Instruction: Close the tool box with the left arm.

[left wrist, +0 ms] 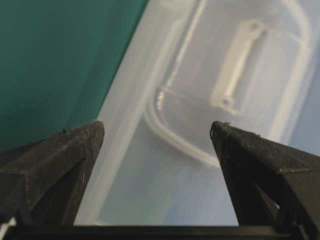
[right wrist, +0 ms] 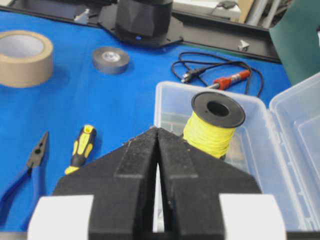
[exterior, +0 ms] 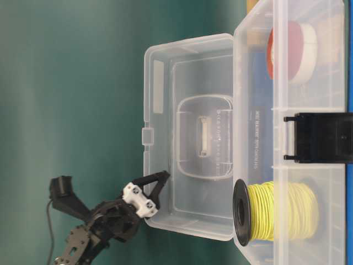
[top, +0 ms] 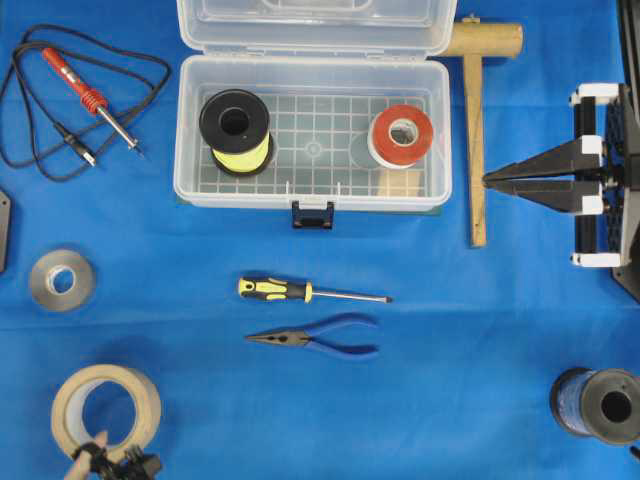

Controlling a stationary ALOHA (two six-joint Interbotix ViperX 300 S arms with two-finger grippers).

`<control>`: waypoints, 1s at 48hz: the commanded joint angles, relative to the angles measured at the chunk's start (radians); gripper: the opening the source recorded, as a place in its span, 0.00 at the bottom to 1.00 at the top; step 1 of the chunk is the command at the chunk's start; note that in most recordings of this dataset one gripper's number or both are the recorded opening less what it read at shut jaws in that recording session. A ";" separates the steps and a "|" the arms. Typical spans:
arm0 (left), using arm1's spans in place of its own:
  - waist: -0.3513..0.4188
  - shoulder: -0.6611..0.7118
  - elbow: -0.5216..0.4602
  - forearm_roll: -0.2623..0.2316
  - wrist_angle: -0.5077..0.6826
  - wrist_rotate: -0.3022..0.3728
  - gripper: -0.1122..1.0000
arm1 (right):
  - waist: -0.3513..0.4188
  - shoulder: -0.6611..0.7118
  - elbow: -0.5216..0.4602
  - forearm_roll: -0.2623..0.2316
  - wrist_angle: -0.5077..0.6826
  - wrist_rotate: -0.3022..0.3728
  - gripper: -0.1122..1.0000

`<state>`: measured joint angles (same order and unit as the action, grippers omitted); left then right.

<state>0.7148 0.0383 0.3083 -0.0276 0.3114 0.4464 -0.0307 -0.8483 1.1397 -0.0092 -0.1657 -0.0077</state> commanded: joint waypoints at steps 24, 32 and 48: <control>-0.175 -0.040 -0.014 -0.003 0.172 -0.006 0.92 | -0.018 0.009 -0.006 -0.002 -0.003 -0.002 0.10; -0.225 -0.092 -0.011 -0.003 0.233 -0.009 0.92 | -0.026 0.017 -0.005 -0.002 -0.003 -0.002 0.10; -0.307 -0.213 0.037 -0.003 0.313 -0.063 0.92 | -0.034 0.026 -0.005 -0.002 -0.003 -0.002 0.10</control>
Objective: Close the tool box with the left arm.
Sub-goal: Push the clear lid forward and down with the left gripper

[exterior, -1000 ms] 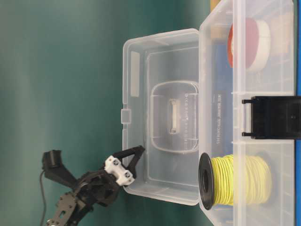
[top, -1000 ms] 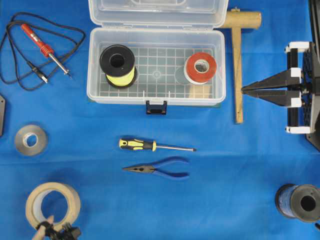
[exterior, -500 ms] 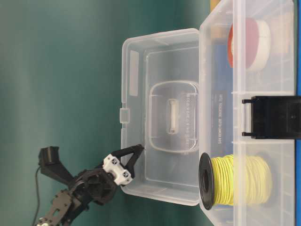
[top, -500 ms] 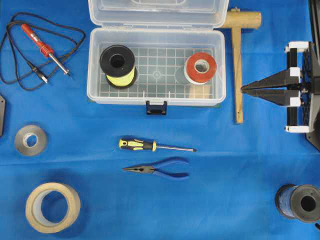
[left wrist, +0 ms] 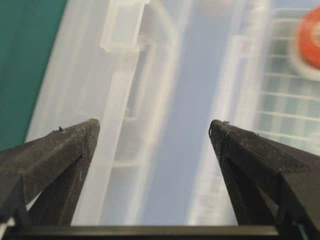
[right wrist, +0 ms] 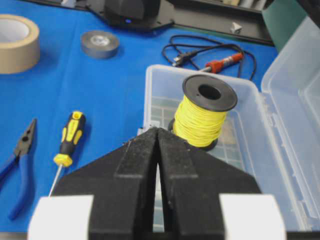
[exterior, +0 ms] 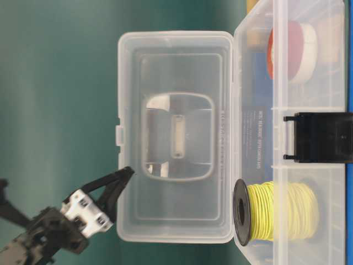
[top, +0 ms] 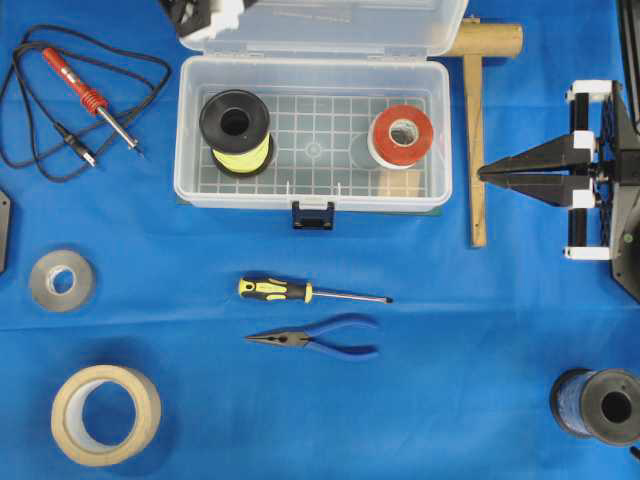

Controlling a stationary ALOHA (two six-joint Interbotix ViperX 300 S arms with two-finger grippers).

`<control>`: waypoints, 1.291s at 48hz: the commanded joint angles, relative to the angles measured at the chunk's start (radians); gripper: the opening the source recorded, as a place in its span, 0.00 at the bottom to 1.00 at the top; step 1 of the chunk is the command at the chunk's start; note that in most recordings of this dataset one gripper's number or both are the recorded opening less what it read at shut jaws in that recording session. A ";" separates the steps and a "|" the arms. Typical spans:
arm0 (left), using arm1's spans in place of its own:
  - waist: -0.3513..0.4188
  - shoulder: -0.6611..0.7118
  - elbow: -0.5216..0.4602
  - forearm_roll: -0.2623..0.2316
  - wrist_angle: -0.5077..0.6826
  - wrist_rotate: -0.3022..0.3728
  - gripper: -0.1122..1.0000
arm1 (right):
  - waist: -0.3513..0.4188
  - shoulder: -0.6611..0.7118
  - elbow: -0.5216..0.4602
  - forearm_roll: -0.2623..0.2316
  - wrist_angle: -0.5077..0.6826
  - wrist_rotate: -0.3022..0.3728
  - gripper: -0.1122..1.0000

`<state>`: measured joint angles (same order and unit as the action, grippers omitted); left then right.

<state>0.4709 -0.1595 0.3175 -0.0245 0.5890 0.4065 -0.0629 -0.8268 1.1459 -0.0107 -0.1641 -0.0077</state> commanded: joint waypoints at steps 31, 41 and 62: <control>-0.376 -0.179 0.206 -0.018 0.048 -0.084 0.92 | -0.002 0.005 -0.011 0.000 -0.005 -0.002 0.10; -0.453 -0.236 0.261 -0.018 0.038 -0.084 0.92 | -0.003 0.005 -0.011 0.000 -0.003 -0.002 0.10; -0.465 -0.572 0.512 -0.037 -0.215 -0.086 0.91 | -0.003 0.002 -0.011 0.000 -0.005 0.000 0.10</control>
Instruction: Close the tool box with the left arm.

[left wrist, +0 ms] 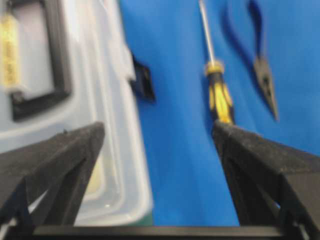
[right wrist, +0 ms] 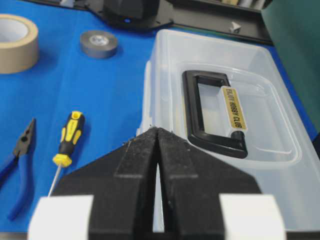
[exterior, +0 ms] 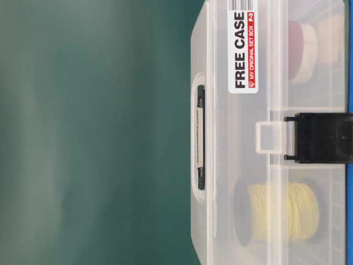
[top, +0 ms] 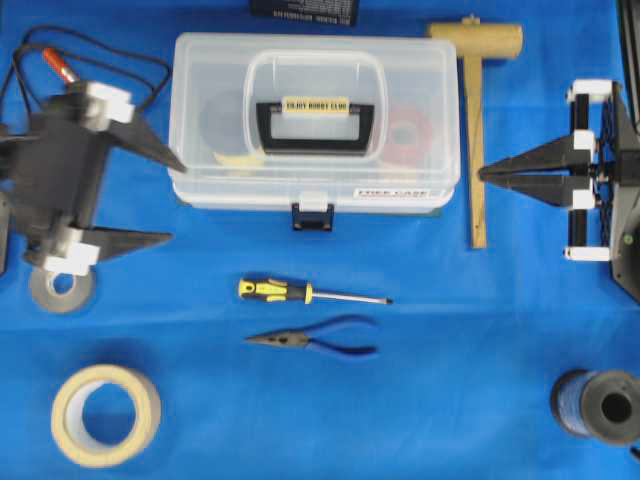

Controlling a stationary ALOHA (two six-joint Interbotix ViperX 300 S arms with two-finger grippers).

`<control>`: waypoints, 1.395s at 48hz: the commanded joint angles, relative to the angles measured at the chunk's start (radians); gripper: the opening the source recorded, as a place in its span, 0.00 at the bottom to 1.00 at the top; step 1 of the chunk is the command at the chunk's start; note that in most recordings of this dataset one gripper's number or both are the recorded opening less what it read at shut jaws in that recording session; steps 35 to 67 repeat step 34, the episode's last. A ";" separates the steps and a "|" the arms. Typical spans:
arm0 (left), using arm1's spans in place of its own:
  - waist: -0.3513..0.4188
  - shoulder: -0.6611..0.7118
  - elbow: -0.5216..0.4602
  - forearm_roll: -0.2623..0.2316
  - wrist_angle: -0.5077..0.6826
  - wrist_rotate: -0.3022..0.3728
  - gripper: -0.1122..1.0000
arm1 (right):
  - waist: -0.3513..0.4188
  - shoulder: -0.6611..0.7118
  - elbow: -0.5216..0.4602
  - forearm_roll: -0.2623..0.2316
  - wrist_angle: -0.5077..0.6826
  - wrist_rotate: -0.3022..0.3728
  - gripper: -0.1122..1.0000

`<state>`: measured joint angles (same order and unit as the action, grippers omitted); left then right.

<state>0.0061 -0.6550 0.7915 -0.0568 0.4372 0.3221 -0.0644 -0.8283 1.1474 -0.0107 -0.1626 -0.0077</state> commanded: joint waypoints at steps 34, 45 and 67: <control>0.000 -0.578 0.518 -0.192 -0.377 -0.002 0.91 | -0.002 0.006 -0.011 0.000 -0.015 0.003 0.10; 0.000 -0.578 0.518 -0.192 -0.377 -0.002 0.91 | -0.002 0.006 -0.011 0.000 -0.015 0.003 0.10; 0.000 -0.578 0.518 -0.192 -0.377 -0.002 0.91 | -0.002 0.006 -0.011 0.000 -0.015 0.003 0.10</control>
